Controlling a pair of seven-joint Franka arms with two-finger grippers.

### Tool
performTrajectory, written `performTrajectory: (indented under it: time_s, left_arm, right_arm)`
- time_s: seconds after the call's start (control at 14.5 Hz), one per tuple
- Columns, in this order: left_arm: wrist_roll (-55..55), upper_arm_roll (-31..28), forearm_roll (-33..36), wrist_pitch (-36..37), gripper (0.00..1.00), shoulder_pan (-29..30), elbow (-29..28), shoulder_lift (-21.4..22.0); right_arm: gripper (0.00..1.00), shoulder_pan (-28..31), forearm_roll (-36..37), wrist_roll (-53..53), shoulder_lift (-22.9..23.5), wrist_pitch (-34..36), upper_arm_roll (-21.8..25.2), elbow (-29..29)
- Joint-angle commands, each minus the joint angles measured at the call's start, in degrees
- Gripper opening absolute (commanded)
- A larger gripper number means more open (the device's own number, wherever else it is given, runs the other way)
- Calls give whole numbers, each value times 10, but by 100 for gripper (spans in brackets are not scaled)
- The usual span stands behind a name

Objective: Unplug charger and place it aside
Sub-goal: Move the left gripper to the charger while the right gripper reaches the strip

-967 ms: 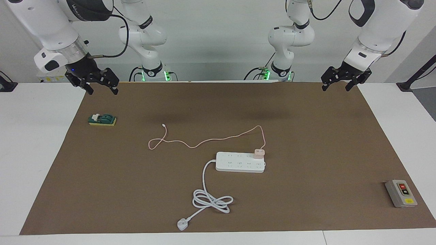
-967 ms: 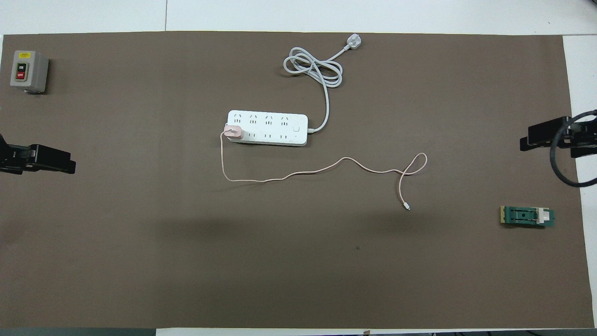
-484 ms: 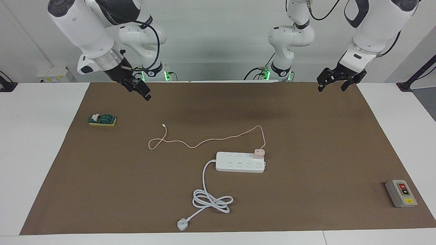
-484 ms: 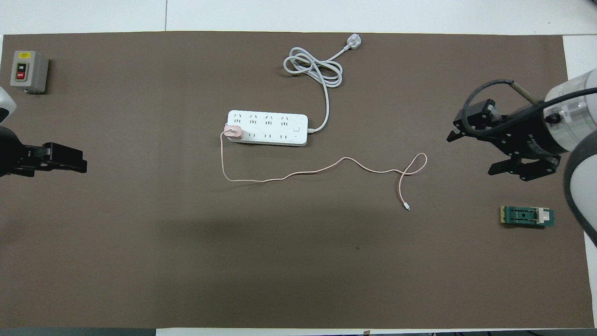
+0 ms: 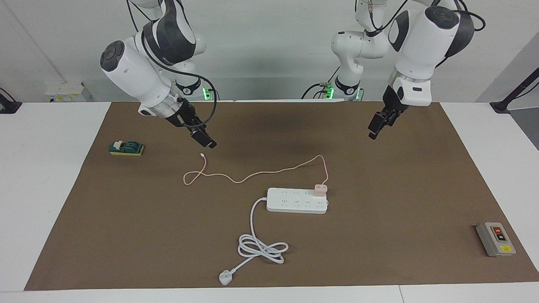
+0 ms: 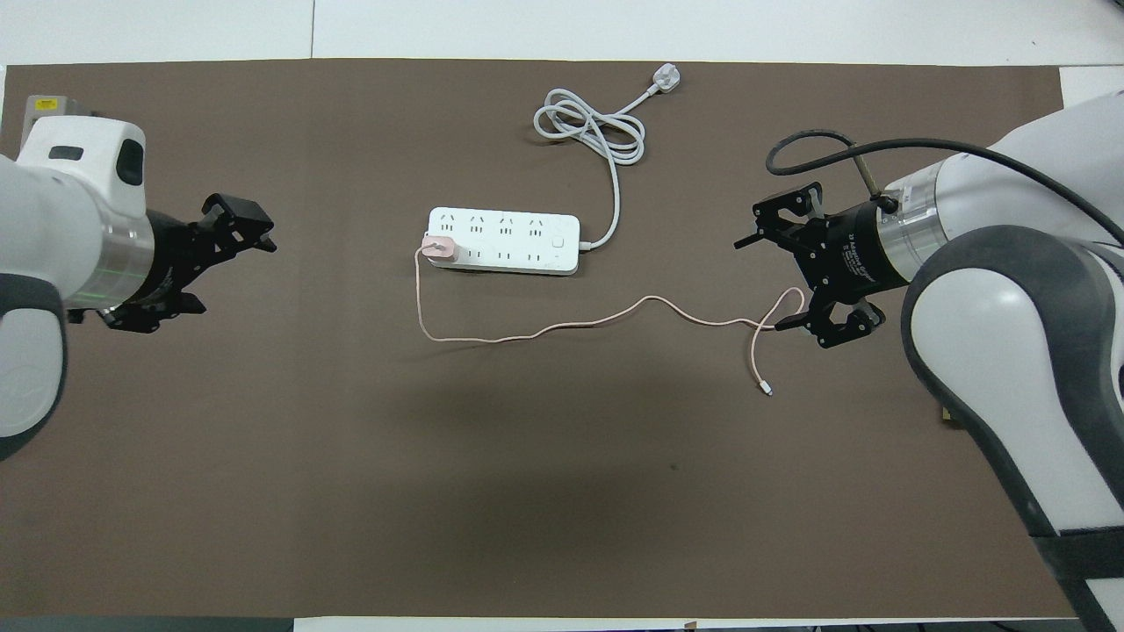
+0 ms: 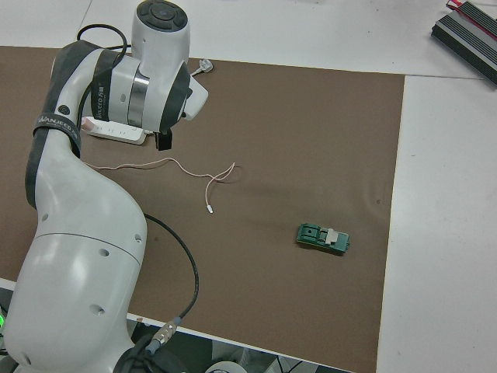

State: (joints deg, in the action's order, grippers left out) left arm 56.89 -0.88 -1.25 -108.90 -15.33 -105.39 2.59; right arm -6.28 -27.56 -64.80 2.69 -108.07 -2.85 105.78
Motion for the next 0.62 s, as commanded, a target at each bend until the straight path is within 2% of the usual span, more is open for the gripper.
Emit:
performTrajectory:
  time_s: [0.0,0.14,0.35,0.41,0.55]
  left_arm:
    - [234,-7,36,-12,100,-42,91,-123]
    - [326,-7,35,2,100,-46,136,-170]
    - [409,-7,31,39,100,-59,196,-218]
    - [431,-8,29,41,100,-66,212,-250]
    - [464,-12,28,71,100,-90,295,-337]
  right_arm:
    - [100,5,-60,-48,-5,-53,0,51]
    - [100,-5,-70,-102,4,-86,0,62]
    - [100,-30,-89,-156,46,-128,0,63]
    - [100,-37,-104,-168,51,-146,0,63]
    - [100,-63,-120,-173,80,-172,0,56]
